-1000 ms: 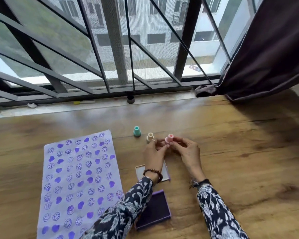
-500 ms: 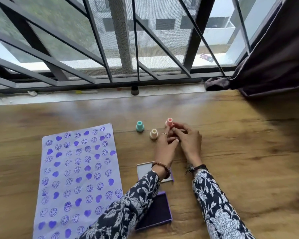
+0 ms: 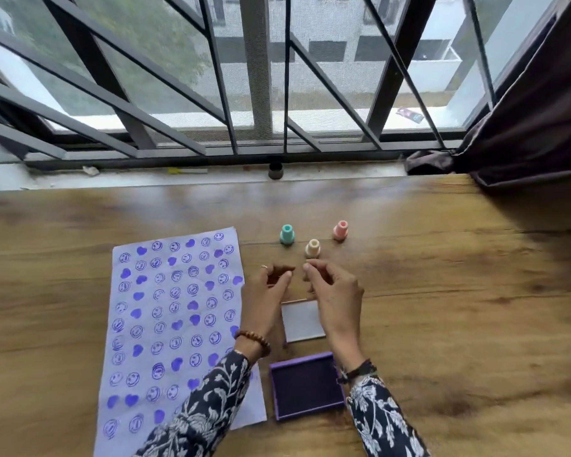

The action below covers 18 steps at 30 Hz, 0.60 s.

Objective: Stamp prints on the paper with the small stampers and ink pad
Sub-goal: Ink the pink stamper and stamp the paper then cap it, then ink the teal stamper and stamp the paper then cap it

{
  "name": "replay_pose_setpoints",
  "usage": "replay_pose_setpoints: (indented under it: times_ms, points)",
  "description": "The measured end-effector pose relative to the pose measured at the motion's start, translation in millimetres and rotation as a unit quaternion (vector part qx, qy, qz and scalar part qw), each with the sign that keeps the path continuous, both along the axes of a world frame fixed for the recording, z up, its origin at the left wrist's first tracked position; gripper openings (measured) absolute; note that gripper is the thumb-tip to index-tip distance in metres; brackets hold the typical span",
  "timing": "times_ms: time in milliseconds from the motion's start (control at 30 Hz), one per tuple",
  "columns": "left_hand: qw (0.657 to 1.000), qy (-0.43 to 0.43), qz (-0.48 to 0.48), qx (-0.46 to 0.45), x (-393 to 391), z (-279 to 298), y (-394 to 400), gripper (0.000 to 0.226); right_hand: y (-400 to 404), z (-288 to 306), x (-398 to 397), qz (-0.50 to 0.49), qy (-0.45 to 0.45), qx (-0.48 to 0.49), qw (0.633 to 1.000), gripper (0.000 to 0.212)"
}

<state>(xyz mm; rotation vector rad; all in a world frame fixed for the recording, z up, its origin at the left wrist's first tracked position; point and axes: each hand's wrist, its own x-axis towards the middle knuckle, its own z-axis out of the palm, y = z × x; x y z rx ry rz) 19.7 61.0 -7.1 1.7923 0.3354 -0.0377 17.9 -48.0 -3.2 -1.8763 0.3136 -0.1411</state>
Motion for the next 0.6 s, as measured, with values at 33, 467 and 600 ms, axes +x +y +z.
replay_pose_setpoints:
  times_ms: [33,467,600]
  points:
    - [0.999,-0.010,-0.002,0.040,5.0,-1.0,8.6,0.010,7.7,-0.2,1.4,0.006,0.008,-0.004,1.000,0.013]
    - [0.953,-0.056,-0.211,0.210,90.1,-1.5,39.0,0.035,45.5,-16.8,33.7,0.039,0.077,-0.079,0.993,0.020]
    - [0.960,-0.067,-0.201,0.180,83.8,-0.9,43.1,0.027,42.8,-10.4,29.6,0.024,0.070,-0.013,0.997,0.020]
